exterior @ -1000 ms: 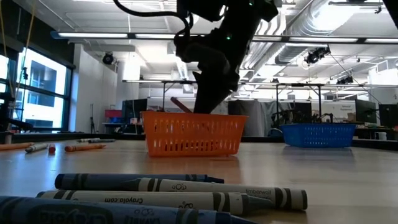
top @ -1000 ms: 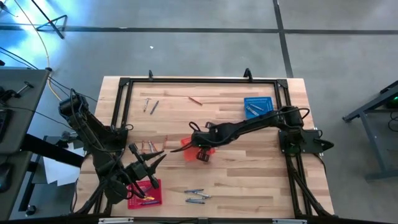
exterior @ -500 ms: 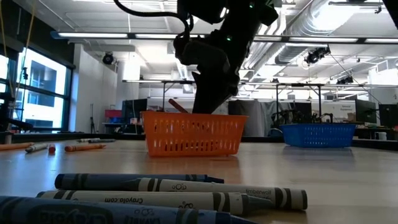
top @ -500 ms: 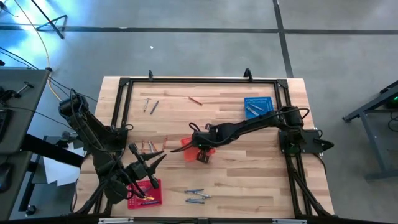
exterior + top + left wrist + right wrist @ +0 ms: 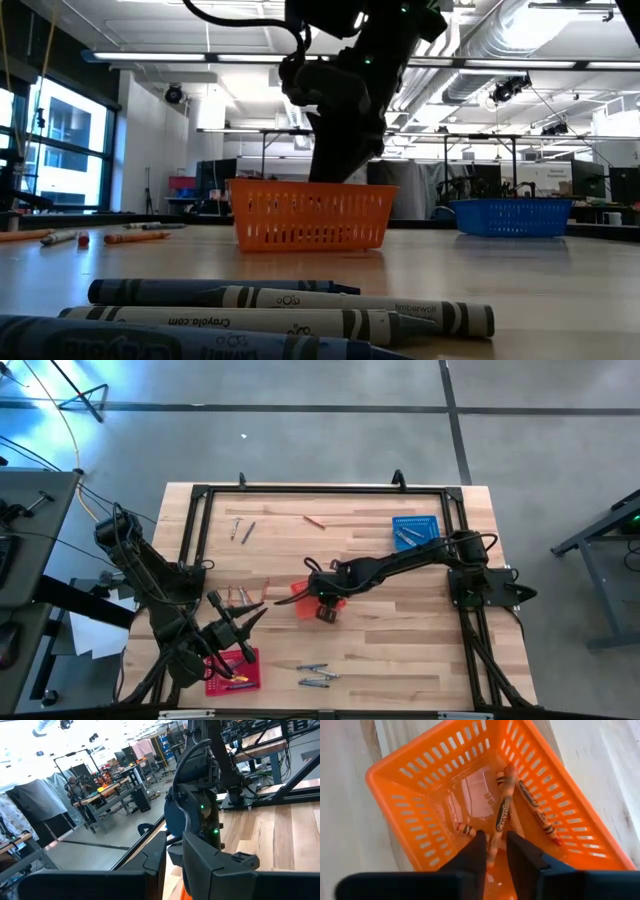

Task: Sort crayons
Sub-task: Put the orange crayon into the orange bin

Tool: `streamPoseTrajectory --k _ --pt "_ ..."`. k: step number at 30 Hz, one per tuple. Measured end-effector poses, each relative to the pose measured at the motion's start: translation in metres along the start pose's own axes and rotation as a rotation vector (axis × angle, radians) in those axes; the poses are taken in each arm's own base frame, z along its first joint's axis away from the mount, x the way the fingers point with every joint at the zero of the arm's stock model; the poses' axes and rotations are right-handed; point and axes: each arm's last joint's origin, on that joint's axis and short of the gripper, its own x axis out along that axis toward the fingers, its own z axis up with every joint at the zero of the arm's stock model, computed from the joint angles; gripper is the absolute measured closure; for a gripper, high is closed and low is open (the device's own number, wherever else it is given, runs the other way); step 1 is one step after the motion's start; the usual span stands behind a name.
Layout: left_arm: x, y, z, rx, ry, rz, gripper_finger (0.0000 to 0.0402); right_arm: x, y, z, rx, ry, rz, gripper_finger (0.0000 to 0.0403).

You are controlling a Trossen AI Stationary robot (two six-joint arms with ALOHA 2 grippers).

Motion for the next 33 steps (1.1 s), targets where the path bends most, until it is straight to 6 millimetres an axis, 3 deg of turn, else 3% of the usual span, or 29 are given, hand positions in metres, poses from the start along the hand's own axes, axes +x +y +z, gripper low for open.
streamPoseTrajectory --k 6,12,16,18,22,28,33 --pt "0.000 0.000 0.000 0.000 0.000 0.000 0.0351 -0.004 -0.001 0.000 -0.003 0.046 0.029 0.0279" --pt "0.000 0.000 0.000 0.000 0.000 0.000 0.0351 -0.049 -0.014 0.029 -0.061 -0.023 -0.045 0.0274" --pt "0.000 0.000 0.000 0.002 0.000 0.000 0.0351 -0.071 -0.033 0.054 -0.111 -0.102 -0.105 0.0274" --pt "0.000 0.000 0.000 0.002 0.000 0.000 0.0351 -0.075 -0.052 0.063 -0.108 -0.128 -0.126 0.0274" --pt "0.000 0.000 0.000 0.012 0.000 0.000 0.0351 -0.073 -0.107 0.075 -0.024 -0.139 -0.186 0.0274" --pt "0.000 0.000 0.000 0.023 0.000 0.000 0.0351 -0.071 -0.185 0.083 0.109 -0.178 -0.075 0.0274" --pt "0.000 0.000 0.000 0.036 0.000 0.000 0.0351 -0.044 -0.228 0.077 0.203 -0.135 -0.028 0.0274"
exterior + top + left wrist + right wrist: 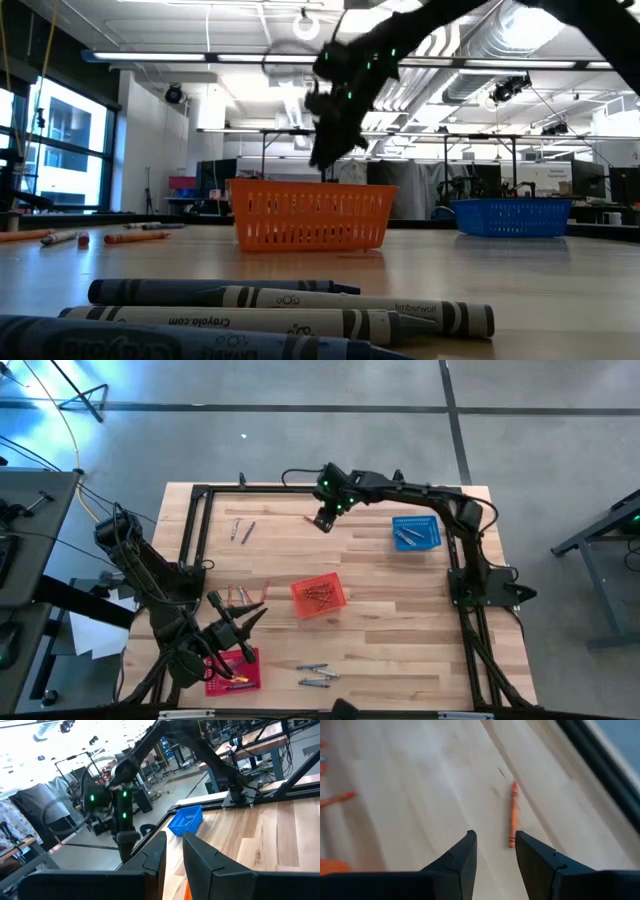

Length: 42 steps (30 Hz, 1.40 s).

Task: Sort crayons
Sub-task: Put the orange crayon into the orange bin

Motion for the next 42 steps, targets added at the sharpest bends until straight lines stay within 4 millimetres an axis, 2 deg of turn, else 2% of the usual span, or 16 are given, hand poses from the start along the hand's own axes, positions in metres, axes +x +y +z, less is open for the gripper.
streamPoseTrajectory --k 4,9,21,27,32,42 --pt "0.000 0.000 0.000 0.009 0.000 0.000 0.0351 0.031 -0.017 -0.009 0.036 0.069 0.003 0.0274" --pt "0.000 0.000 0.000 0.029 0.000 0.001 0.0351 0.050 -0.023 -0.009 0.027 0.096 0.012 0.0274" --pt "0.000 0.000 -0.001 0.037 0.000 0.001 0.0351 0.070 -0.022 0.020 0.010 0.170 -0.022 0.0274" --pt "0.000 0.000 -0.001 0.039 0.000 0.001 0.0351 0.086 -0.025 0.026 0.070 0.255 -0.061 0.0274" --pt "0.000 0.000 -0.001 0.041 0.000 0.001 0.0351 0.086 -0.024 0.034 0.114 0.242 -0.092 0.0274" --pt "-0.005 0.001 -0.001 0.041 -0.007 -0.015 0.0351 0.088 -0.023 0.028 0.116 0.286 -0.115 0.0274"
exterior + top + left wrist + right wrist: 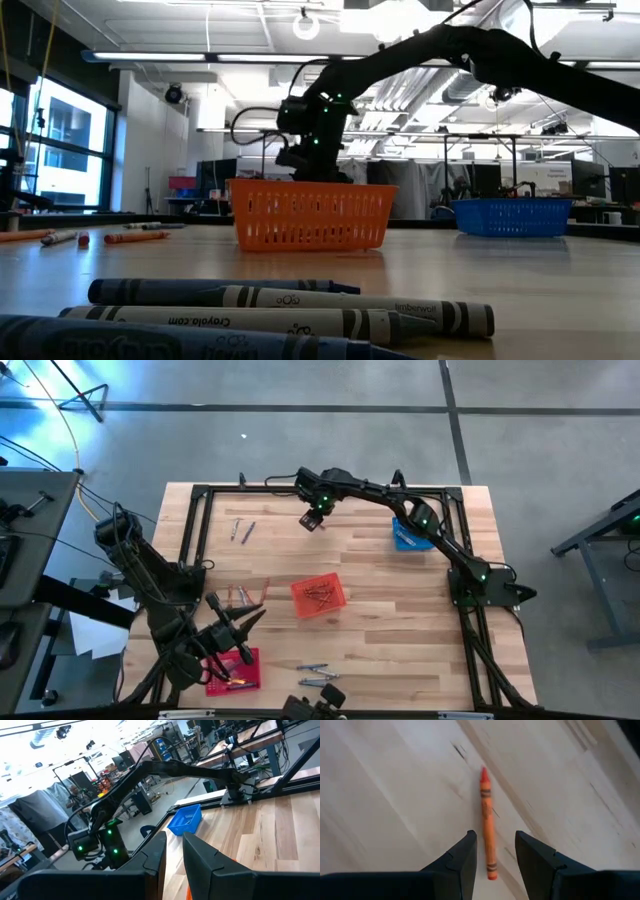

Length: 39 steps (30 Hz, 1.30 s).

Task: Sort crayons
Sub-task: Put the orange crayon into the orange bin

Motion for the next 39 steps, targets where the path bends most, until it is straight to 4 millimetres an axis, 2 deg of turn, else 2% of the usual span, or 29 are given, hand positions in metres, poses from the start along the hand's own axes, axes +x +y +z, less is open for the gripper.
streamPoseTrajectory --k 7,21,29,35,39 --pt "0.000 0.000 0.000 0.000 0.000 0.000 0.0351 0.002 0.003 0.000 -0.045 -0.017 -0.065 0.0274" --pt "0.000 0.000 0.000 0.000 0.000 0.000 0.0351 0.002 0.007 0.002 -0.307 -0.039 -0.116 0.0274" --pt "0.000 0.000 0.000 -0.005 0.000 0.000 0.0351 0.002 0.012 0.013 -0.392 -0.154 -0.041 0.0274" --pt "0.000 0.002 0.001 -0.017 0.000 0.000 0.0351 0.000 0.013 0.005 -0.377 -0.057 -0.073 0.0274" --pt "0.000 0.002 0.001 -0.011 0.000 0.000 0.0351 -0.007 0.013 -0.005 -0.382 0.044 -0.016 0.0274"
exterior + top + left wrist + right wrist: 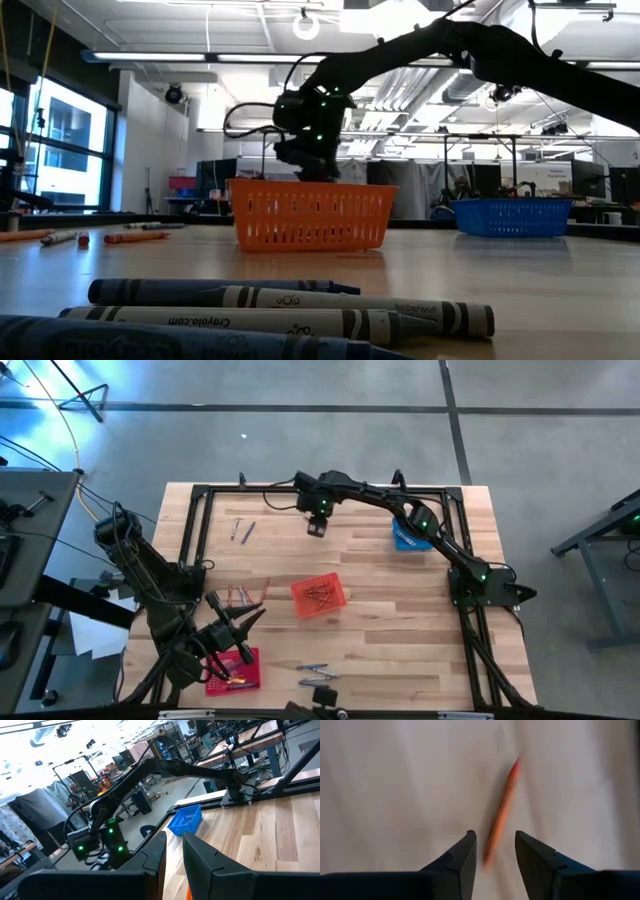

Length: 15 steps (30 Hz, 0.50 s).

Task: Sort crayons
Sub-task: Put the orange crayon into the orange bin

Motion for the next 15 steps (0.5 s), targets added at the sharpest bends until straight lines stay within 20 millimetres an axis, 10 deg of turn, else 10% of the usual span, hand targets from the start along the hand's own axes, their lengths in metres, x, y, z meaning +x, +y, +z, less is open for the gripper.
streamPoseTrajectory --k 15 --pt "0.000 0.000 -0.002 0.020 0.001 0.001 0.0351 0.003 -0.008 -0.006 -0.214 0.019 0.055 0.0274"
